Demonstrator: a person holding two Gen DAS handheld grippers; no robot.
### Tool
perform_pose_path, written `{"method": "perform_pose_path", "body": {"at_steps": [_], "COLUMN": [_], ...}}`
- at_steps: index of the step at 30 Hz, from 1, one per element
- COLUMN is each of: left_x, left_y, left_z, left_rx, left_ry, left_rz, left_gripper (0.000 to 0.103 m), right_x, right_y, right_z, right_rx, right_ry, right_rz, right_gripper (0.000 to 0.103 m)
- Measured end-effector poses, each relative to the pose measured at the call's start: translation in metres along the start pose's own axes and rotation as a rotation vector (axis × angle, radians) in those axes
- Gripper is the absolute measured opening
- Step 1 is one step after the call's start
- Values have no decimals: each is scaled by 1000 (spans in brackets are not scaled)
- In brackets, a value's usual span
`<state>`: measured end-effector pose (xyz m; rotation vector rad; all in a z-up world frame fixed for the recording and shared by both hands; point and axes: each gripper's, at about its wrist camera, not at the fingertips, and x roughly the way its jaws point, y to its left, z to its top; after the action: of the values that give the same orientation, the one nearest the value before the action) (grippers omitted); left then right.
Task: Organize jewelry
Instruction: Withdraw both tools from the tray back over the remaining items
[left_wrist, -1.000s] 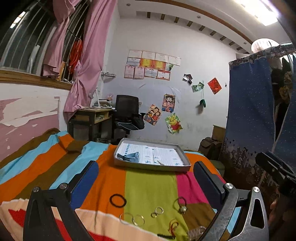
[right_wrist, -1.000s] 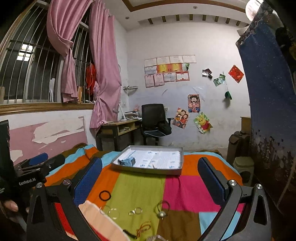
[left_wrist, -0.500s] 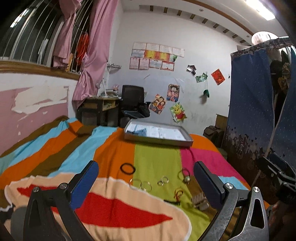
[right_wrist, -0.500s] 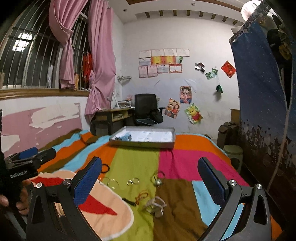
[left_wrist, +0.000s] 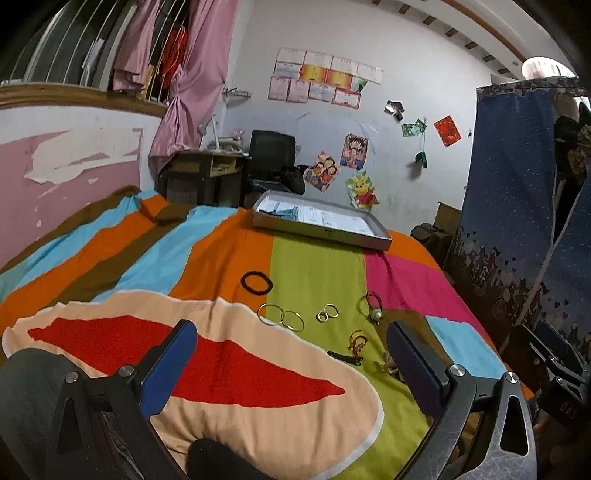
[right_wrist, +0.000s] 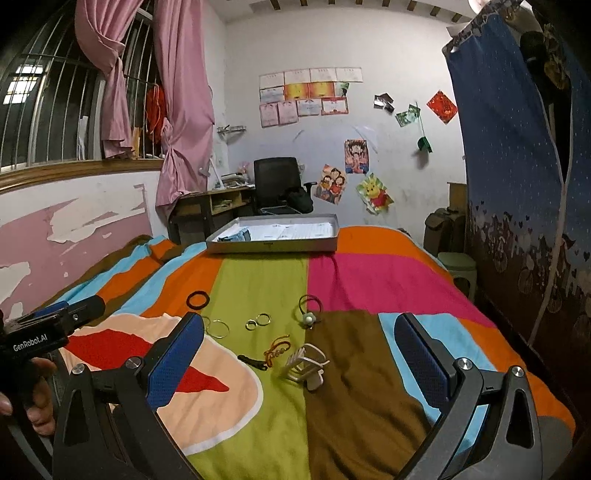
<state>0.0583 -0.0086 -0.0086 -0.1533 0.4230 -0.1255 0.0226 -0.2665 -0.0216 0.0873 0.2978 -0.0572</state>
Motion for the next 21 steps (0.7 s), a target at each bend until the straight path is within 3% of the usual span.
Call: {"method": "perform_pose_path", "body": {"at_steps": [10,21], "left_x": [11,53], "left_y": [-6,-16], "left_z": [10,40], "left_rx": [7,-20], "left_ry": [-13,-46], "left_rz": [7,-2], "left_gripper": [103,103], "right_x": [16,59], "right_y": [-3,-7], "right_z": [11,52], "right_rx": [26,15], "right_ry": [-10,-83], "right_rz": [9,3], "right_gripper": [102,102]}}
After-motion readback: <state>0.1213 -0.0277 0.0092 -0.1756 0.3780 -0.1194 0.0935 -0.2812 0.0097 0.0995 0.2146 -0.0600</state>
